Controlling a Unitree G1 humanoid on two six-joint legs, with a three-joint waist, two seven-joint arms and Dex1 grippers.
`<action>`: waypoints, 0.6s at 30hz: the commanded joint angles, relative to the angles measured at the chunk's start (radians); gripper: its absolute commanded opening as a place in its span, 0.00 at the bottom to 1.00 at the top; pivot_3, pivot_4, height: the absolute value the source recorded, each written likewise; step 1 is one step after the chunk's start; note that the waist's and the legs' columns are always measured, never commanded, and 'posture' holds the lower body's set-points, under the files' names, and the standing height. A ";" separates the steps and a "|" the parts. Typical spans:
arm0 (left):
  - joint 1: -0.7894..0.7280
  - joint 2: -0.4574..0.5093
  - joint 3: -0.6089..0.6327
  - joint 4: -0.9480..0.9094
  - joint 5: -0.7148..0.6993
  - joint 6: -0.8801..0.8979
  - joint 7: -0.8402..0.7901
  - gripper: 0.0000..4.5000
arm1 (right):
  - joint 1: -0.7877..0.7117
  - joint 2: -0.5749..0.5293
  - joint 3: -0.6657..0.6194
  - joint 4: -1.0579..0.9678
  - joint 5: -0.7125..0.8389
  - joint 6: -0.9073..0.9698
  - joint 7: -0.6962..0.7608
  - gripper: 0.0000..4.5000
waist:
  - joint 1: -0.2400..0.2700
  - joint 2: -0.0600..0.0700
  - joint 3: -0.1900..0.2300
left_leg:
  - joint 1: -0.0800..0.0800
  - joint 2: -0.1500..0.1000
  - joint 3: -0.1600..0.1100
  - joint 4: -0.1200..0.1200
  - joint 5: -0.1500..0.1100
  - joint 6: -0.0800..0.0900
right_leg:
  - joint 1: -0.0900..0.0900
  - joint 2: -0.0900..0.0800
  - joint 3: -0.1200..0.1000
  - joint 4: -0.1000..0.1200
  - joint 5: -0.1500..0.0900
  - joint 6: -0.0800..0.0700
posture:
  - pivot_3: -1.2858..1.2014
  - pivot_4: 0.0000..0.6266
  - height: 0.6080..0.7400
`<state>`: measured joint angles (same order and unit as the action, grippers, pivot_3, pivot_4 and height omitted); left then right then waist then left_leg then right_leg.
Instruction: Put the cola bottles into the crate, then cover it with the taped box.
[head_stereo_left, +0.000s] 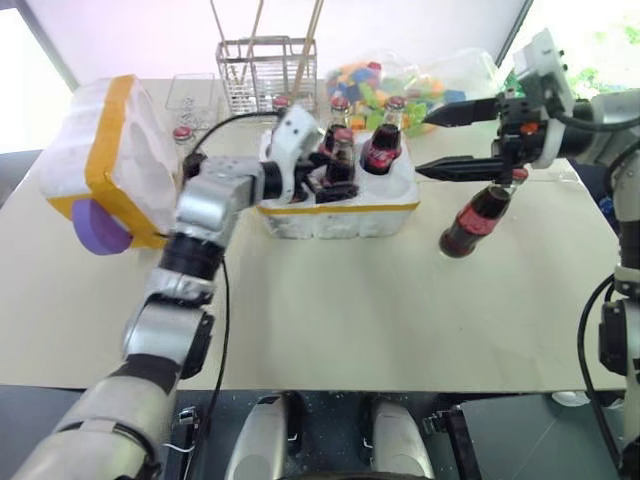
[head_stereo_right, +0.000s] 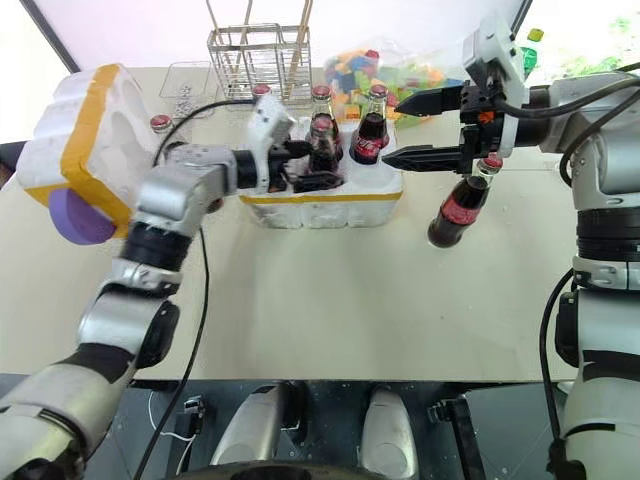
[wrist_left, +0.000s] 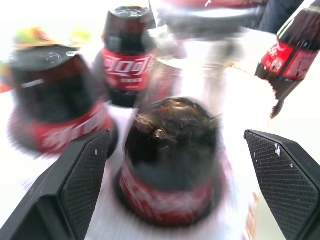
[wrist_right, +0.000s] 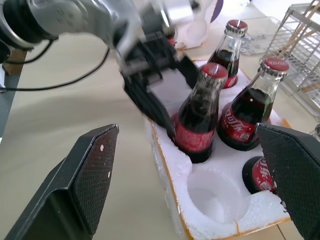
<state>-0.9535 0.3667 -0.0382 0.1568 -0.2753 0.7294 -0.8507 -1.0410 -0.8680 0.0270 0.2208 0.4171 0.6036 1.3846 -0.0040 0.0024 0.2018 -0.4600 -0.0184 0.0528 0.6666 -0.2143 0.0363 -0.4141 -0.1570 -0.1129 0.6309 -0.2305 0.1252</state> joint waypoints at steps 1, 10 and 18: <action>0.060 0.061 0.156 -0.327 -0.105 0.150 0.092 0.99 | -0.016 0.000 -0.027 -0.018 0.016 -0.012 0.001 1.00 | -0.002 0.000 0.000 | 0.000 0.000 0.000 0.000 0.000 0.000 | 0.001 0.000 0.000 0.000 0.000 0.000 | 0.52 0.24 0.97; 0.377 0.171 0.398 -0.767 -0.165 0.463 0.335 0.99 | -0.031 -0.004 -0.017 0.020 0.009 -0.005 0.026 1.00 | -0.005 0.000 0.000 | 0.002 0.000 -0.002 0.000 0.000 0.000 | 0.003 0.001 0.001 -0.001 0.000 0.000 | 0.52 0.24 0.97; 0.437 0.118 0.407 -0.689 -0.059 0.414 0.567 0.99 | -0.042 0.008 -0.015 0.028 -0.005 -0.046 0.032 1.00 | 0.016 0.000 0.000 | 0.002 -0.001 -0.003 0.001 0.000 0.000 | 0.004 0.002 0.002 -0.001 0.000 0.000 | 0.52 0.24 0.97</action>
<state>-0.5053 0.4865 0.3621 -0.5420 -0.3605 1.1780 -0.3222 -1.0460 -0.8553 0.0287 0.2544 0.4076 0.5729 1.4119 0.0118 0.0023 0.2018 -0.4576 -0.0188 0.0503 0.6674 -0.2143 0.0361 -0.4103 -0.1548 -0.1107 0.6300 -0.2306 0.1251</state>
